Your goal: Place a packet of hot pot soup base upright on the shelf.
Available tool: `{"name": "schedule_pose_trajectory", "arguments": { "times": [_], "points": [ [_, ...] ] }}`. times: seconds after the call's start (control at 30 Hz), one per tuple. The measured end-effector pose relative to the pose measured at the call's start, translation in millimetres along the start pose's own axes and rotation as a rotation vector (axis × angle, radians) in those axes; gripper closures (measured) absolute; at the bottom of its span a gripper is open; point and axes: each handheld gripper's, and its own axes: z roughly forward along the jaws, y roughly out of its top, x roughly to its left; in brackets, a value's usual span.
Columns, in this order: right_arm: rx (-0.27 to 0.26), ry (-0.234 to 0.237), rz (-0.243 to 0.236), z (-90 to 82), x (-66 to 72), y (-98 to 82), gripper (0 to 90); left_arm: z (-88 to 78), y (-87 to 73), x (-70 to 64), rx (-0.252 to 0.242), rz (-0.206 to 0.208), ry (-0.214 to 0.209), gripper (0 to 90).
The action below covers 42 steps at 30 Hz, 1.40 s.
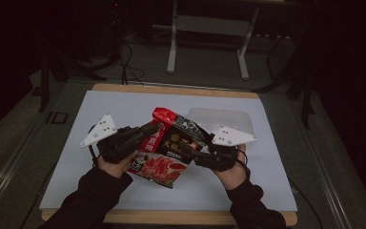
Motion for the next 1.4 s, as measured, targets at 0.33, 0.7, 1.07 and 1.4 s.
{"name": "schedule_pose_trajectory", "arguments": {
  "times": [0.33,0.7,1.07,1.4],
  "points": [
    [0.065,-0.014,0.093,-8.2,0.2,11.6,77.9,6.0,-8.3,9.4,0.023,-0.006,-0.034,86.6],
    [0.011,-0.146,0.029,-20.4,18.1,42.4,80.2,4.7,-1.9,12.4,0.002,0.021,-0.024,66.0],
    [-0.13,-0.456,0.094,-53.2,-17.1,71.5,80.2,0.1,-26.7,25.0,0.136,0.013,0.131,0.9],
    [-0.147,-0.697,0.138,-53.9,-56.7,67.9,80.1,-7.3,-64.2,35.2,0.213,0.065,0.232,0.0]
  ]
}}
